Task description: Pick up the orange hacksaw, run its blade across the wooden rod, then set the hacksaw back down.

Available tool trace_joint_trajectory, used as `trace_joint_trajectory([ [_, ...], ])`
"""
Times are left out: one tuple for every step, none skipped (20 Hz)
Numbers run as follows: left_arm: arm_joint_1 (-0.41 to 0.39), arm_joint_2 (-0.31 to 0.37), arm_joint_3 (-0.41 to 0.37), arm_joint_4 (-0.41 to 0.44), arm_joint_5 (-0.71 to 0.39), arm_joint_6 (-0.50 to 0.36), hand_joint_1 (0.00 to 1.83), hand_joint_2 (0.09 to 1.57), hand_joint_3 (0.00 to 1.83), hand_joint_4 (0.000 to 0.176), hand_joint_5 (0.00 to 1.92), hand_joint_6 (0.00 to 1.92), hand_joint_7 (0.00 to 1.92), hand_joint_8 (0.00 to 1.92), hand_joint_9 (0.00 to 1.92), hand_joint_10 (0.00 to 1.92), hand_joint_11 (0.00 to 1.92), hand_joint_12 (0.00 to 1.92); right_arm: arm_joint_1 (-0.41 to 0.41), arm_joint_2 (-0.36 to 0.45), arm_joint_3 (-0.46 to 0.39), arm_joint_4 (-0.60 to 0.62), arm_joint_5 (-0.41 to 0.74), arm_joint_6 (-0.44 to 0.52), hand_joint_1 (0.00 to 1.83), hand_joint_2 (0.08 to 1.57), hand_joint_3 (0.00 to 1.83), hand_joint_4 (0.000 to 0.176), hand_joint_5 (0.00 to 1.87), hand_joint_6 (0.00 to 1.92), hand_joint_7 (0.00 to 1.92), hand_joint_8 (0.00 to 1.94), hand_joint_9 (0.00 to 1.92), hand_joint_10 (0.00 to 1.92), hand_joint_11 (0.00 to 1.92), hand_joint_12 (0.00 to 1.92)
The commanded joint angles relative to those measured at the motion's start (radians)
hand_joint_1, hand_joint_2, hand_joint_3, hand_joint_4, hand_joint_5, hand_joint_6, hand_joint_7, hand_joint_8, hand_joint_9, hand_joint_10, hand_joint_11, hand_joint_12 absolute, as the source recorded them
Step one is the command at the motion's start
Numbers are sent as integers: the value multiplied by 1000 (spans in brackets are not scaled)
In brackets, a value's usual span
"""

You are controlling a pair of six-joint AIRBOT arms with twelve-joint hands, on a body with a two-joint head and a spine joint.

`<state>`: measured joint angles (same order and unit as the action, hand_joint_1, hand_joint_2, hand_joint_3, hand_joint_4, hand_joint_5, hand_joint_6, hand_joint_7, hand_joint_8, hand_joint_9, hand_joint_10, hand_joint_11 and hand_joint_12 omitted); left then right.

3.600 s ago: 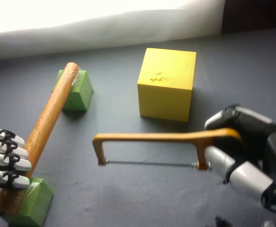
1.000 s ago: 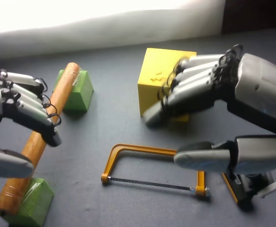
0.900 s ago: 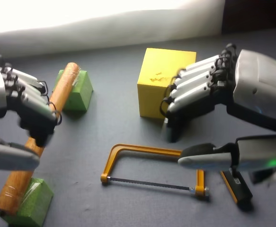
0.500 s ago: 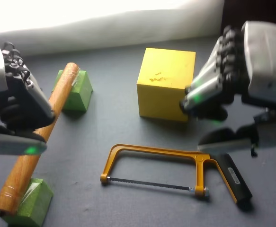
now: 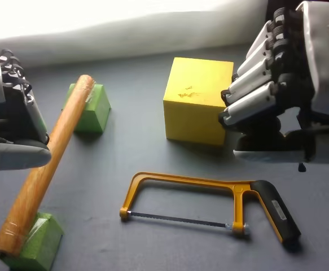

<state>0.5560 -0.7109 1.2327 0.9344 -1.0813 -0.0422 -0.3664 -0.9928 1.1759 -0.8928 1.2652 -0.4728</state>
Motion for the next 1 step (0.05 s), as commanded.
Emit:
trace_joint_trajectory([
  [-6,6,1,-73,-83,0,288,1464,6,48,1453,1921,1513,1921,1515,1921,1556,1921,13,5,-4,74,98,-9,500,1397,4,0,1161,1921,1316,1941,1465,1921,1612,1921],
])
